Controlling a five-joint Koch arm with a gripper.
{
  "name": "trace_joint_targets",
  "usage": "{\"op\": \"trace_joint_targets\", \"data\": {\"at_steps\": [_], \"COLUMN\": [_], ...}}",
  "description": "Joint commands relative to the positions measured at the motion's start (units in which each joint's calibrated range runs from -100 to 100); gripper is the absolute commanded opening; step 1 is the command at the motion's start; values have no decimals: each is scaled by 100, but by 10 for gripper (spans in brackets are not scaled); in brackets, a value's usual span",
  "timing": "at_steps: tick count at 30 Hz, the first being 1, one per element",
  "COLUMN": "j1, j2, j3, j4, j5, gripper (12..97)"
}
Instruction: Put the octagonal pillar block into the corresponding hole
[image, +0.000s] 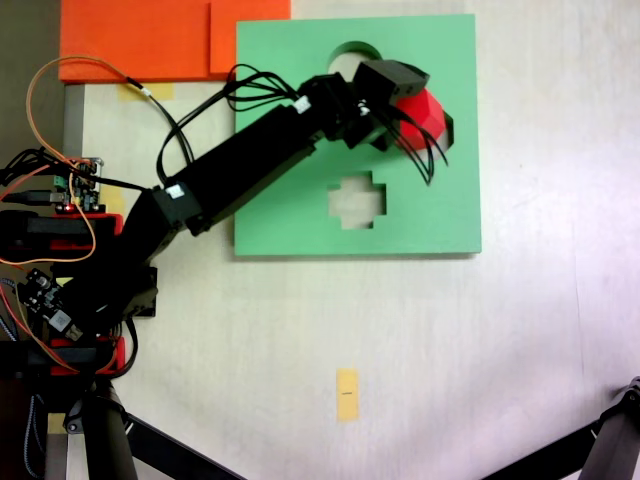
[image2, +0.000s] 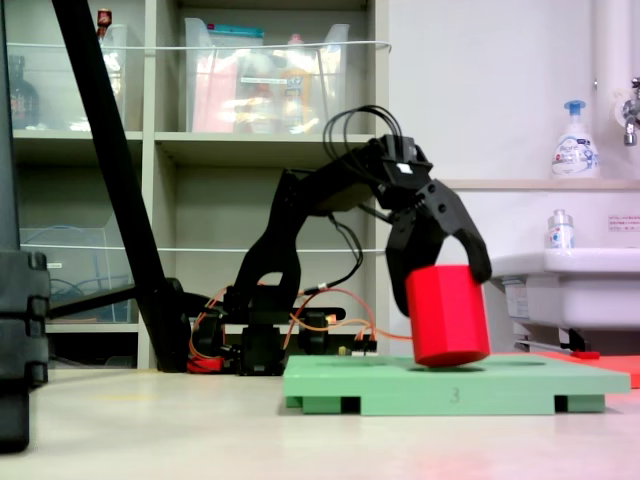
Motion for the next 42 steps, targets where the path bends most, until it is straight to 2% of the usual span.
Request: {"op": "trace_joint_targets", "data": {"at_steps": [1, 42], "j1": [-54, -171], "j2": [82, -490], "j3": [11, 11], "j4": [-121, -198], "j5": [93, 161], "gripper": [321, 319]}}
